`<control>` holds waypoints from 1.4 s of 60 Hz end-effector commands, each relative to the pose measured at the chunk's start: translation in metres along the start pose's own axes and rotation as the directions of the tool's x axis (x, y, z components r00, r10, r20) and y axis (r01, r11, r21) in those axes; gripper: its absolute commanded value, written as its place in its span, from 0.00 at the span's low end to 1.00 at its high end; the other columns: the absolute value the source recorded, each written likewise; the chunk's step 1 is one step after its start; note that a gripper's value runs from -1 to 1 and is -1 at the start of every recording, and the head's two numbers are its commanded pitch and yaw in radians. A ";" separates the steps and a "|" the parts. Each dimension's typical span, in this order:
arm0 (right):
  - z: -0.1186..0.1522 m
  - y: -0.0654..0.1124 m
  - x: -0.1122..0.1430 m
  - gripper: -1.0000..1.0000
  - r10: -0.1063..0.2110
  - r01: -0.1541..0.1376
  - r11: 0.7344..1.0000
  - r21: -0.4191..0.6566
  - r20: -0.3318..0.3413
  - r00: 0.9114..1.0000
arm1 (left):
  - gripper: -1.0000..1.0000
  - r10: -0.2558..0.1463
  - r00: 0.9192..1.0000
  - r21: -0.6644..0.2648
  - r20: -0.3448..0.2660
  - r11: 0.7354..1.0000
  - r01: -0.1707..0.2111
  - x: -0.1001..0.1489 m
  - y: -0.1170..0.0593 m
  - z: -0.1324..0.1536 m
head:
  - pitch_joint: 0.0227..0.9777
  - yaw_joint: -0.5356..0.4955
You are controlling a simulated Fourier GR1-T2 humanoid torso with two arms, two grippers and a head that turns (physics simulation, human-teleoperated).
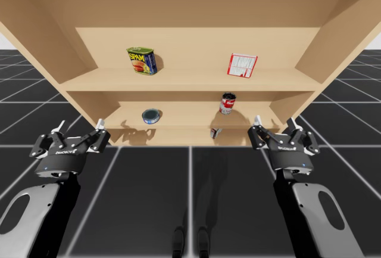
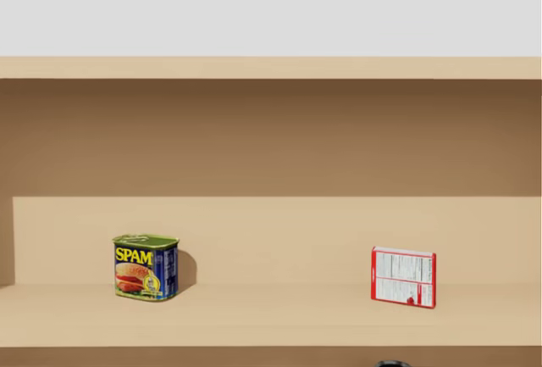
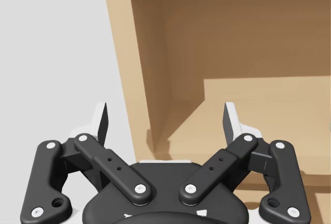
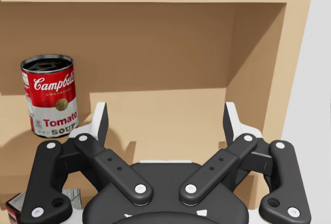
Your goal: Find the tomato soup can on the shelf and bring it to me.
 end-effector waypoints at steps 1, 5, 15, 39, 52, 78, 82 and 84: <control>0.004 0.001 0.000 0.00 -0.037 0.037 0.999 0.001 0.026 0.999 | 0.00 0.001 1.000 0.001 0.001 1.000 -0.001 0.000 0.000 0.000 | 0.03 0.52; 0.003 0.000 0.000 0.00 -0.018 0.018 1.000 0.014 0.019 1.000 | 0.00 0.002 1.000 0.002 0.001 1.000 -0.002 0.000 0.000 0.000 | 0.04 0.52; 0.002 0.000 0.001 0.00 0.003 -0.003 1.000 0.021 0.003 1.000 | 0.00 0.001 1.000 0.006 0.001 1.000 -0.001 0.000 0.000 0.000 | 0.13 0.51; 0.000 0.000 -0.001 0.00 0.012 -0.012 1.000 0.027 -0.002 1.000 | 0.00 -0.008 1.000 -0.004 -0.001 1.000 0.008 -0.001 -0.002 0.000 | 0.44 0.34; 0.000 0.002 -0.001 0.00 0.014 -0.013 0.999 0.036 -0.008 1.000 | 0.00 -0.014 1.000 -0.009 -0.001 1.000 0.014 -0.002 -0.004 -0.001 | 0.52 0.27; 0.014 0.016 0.042 0.00 -0.023 0.033 0.981 0.190 -0.057 0.998 | 0.00 -0.007 1.000 -0.003 -0.007 1.000 0.007 -0.002 -0.003 -0.001 | 0.51 0.29; 0.014 0.021 0.047 0.00 -0.025 0.047 0.971 0.235 -0.098 0.995 | 0.00 -0.005 1.000 -0.002 -0.009 1.000 0.005 -0.002 -0.003 -0.001 | 0.50 0.29; 0.014 0.025 0.047 0.00 -0.033 0.072 0.958 0.278 -0.143 0.989 | 0.00 -0.004 1.000 -0.001 -0.009 1.000 0.004 -0.002 -0.003 -0.001 | 0.50 0.29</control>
